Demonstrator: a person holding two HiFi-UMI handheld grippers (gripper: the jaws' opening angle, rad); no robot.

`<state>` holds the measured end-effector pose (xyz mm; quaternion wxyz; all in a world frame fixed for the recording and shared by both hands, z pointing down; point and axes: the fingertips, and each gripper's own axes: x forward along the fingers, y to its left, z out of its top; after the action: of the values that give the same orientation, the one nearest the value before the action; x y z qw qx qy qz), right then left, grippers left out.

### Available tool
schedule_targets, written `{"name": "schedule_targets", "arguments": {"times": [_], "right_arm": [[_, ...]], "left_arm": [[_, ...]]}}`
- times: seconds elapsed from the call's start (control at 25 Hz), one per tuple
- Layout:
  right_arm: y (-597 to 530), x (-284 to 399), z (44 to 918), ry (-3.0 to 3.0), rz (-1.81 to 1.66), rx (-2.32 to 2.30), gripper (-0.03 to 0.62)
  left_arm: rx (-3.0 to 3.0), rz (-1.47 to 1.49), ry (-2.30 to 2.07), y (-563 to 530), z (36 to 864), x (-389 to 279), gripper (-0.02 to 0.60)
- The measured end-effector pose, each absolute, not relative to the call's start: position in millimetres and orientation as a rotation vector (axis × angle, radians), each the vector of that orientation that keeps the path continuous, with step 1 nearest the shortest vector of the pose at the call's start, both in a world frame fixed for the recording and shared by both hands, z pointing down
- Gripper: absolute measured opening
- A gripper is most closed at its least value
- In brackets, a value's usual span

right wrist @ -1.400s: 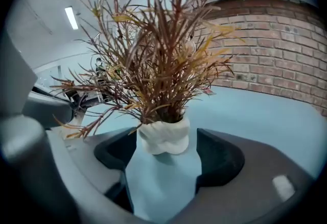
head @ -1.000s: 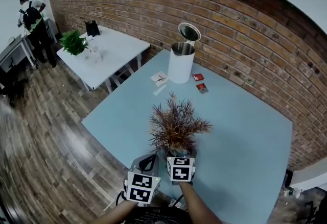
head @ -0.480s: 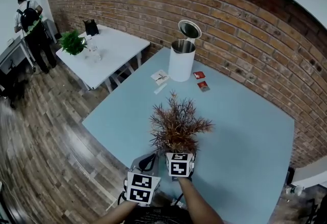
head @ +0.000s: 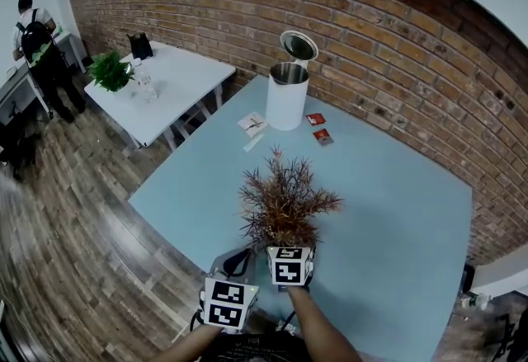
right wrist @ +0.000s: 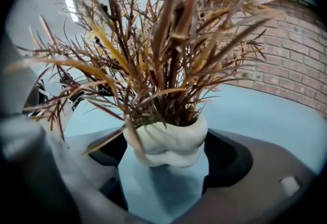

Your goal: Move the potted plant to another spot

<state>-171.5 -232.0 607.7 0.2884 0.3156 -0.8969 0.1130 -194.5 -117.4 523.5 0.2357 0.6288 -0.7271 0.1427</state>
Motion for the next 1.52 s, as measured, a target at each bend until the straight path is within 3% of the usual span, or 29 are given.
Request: {"name": "schedule_targets", "arguments": {"times": [0.48,1.52], "right_arm": [[-231.5,-162.0,609.2,-2.407,0.32,0.84,0.466],[-251.7,-74.9,606.7,-2.304,0.362,1.056,0.468]], "left_arm": [[1.772,0.396,-1.962,-124.5,522.3,-184.9,0.002],[1.937,0.424,-1.814,-148.2,524.3,-123.6,0.002]]}}
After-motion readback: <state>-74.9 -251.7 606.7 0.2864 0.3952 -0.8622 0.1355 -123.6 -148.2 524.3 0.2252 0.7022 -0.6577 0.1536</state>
